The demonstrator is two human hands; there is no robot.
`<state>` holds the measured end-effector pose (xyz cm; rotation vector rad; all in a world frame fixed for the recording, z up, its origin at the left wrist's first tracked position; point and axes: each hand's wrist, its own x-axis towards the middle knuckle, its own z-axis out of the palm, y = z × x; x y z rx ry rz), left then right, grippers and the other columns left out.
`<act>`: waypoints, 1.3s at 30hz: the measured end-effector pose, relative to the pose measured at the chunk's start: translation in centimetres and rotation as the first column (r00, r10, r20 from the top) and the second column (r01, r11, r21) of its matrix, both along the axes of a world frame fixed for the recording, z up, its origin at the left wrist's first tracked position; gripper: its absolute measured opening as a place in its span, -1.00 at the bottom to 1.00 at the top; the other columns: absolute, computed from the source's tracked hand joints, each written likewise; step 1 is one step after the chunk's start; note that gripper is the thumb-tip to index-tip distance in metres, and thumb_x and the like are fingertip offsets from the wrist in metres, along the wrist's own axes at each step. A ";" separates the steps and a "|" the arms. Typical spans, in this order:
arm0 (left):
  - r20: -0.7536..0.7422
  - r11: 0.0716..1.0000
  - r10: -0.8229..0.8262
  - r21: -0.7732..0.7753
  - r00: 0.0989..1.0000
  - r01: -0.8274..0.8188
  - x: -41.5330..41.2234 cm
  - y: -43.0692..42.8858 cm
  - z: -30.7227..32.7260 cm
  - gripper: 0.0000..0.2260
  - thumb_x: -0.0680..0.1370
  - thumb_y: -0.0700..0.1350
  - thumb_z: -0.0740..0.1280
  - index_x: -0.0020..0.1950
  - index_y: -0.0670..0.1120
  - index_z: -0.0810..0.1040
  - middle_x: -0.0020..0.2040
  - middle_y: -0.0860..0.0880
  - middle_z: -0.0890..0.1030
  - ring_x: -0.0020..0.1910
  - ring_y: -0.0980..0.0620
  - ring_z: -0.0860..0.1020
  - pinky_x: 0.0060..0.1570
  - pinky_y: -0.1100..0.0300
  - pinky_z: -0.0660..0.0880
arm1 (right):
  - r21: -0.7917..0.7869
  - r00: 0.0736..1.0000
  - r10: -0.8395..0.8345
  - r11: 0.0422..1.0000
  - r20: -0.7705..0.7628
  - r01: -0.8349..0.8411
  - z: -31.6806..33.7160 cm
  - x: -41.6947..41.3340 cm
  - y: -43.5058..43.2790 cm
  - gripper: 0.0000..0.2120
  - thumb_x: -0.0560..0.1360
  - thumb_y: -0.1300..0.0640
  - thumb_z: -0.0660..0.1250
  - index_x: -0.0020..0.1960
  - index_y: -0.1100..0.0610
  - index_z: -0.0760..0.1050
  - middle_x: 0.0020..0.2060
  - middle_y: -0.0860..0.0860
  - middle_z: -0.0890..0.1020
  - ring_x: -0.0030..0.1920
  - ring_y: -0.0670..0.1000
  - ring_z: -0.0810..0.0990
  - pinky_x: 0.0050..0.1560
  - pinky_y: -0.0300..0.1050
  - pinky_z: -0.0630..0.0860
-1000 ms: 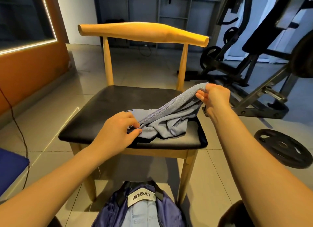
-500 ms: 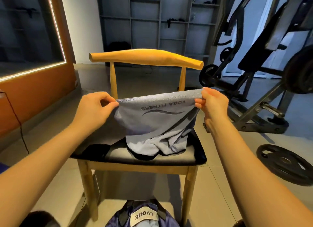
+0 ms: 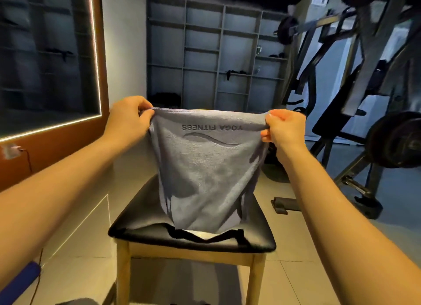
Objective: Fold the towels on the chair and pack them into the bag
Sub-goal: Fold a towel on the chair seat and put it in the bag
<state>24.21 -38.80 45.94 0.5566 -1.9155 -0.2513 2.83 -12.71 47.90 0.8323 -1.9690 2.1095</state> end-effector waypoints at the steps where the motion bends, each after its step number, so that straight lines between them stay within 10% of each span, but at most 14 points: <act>1: -0.001 1.000 0.001 -0.004 1.000 -0.001 0.2 0.0 0.3 -0.84 0.65 -0.10 0.35 0.16 -0.12 0.65 0.06 -0.12 0.67 -0.03 0.00 0.55 0.04 0.06 0.53 | 0.056 0.999 0.050 0.997 0.009 -0.050 0.6 0.5 0.3 -0.87 0.59 0.31 0.31 0.04 0.21 0.63 -0.20 0.13 0.66 -0.54 -0.07 0.57 -0.45 -0.19 0.57; 12: -0.096 0.892 -0.256 0.359 0.962 0.274 0.2 -1.1 1.5 -0.91 0.66 -0.19 0.32 0.10 -0.11 0.62 -0.19 -0.08 0.61 -0.44 0.14 0.52 -0.37 0.31 0.54 | -0.055 0.856 0.435 0.897 0.279 -0.438 1.5 -2.4 1.7 -0.76 0.61 0.28 0.34 0.27 0.28 0.57 -0.14 0.09 0.66 -0.36 -0.08 0.57 -0.38 -0.26 0.54; 17: 0.066 0.796 -0.321 0.559 0.945 0.232 -2.9 -3.5 0.0 -0.94 0.60 -0.21 0.42 0.01 -0.17 0.68 -0.12 -0.14 0.65 -0.33 0.02 0.55 -0.38 0.36 0.56 | 0.249 0.931 0.069 0.954 0.358 -0.167 -0.8 -5.1 -2.0 -0.79 0.55 0.40 0.35 0.17 0.31 0.50 0.01 0.21 0.65 -0.28 0.08 0.75 -0.22 -0.06 0.70; 27: -0.199 0.887 -0.321 0.280 0.926 0.368 -6.5 -5.4 2.7 -0.85 0.63 -0.35 0.28 0.09 -0.18 0.62 -0.11 -0.04 0.65 -0.25 0.21 0.66 -0.16 0.37 0.62 | -0.022 0.924 0.109 0.994 0.367 -0.108 2.0 -7.2 -5.2 -0.87 0.59 0.42 0.20 -0.04 0.29 0.51 -0.04 0.28 0.65 -0.31 0.19 0.72 -0.33 0.00 0.69; 33: 0.138 0.930 -0.307 0.256 0.942 0.265 -1.6 -2.3 -10.0 -0.85 0.54 -0.29 0.42 -0.05 -0.05 0.69 -0.13 0.06 0.68 -0.17 0.20 0.62 -0.17 0.46 0.44 | 0.230 0.854 -0.041 0.969 0.519 -0.092 -9.7 -5.5 -2.5 -0.88 0.59 0.39 0.20 0.01 0.30 0.51 -0.07 0.33 0.67 -0.39 0.17 0.72 -0.51 -0.09 0.59; 39: 0.517 0.931 -0.352 0.284 0.781 0.231 2.1 -0.8 -23.5 -0.77 0.50 -0.22 0.46 -0.10 0.14 0.63 -0.15 0.21 0.63 -0.11 0.25 0.59 -0.05 0.17 0.61 | 0.586 0.933 0.026 0.772 0.359 -0.247 -21.9 -1.6 2.3 -0.93 0.58 0.35 0.30 -0.08 0.33 0.53 -0.18 0.26 0.70 -0.24 0.13 0.74 -0.18 0.05 0.70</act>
